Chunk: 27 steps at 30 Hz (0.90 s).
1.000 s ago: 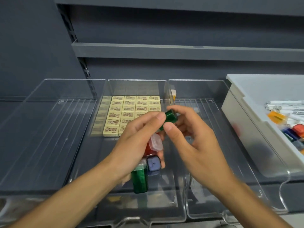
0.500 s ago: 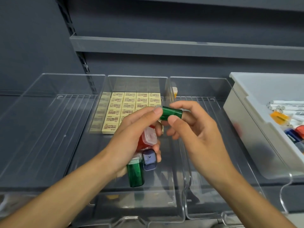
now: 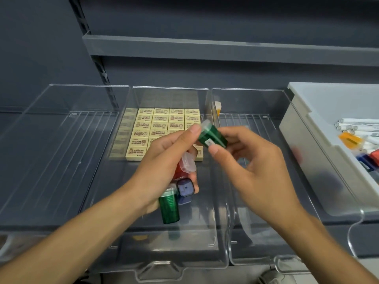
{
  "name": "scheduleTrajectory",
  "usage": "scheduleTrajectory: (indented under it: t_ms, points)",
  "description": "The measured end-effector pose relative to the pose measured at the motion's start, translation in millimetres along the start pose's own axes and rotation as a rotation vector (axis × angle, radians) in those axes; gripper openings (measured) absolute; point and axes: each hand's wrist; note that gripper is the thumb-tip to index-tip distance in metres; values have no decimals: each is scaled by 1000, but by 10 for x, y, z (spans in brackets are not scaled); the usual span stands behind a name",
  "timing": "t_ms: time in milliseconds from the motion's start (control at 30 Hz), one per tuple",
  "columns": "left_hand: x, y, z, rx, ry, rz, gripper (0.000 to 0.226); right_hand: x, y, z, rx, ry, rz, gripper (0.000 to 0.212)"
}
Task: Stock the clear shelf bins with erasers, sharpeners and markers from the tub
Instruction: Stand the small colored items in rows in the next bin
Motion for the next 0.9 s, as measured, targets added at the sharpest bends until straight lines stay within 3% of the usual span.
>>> scheduleTrajectory:
  t_ms: [200,567,767,900]
  points:
    - [-45,0,-36,-22,18,35,37,-68,-49,-90,201,-7,-386,19]
    - [-120,-93,-197,-95,139,74,30,23,295,-380,395,85,-495,16]
    - [-119,-115,-212,-114,147,78,29,17,405,-504,381,177,-517,9]
    - [-111,-83,-214,-111,151,98,27,-51,484,-528,380,184,-522,20]
Point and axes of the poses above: each hand's wrist, its own z-axis away from the middle knuckle, its own x-axis out of the palm, y = z × x
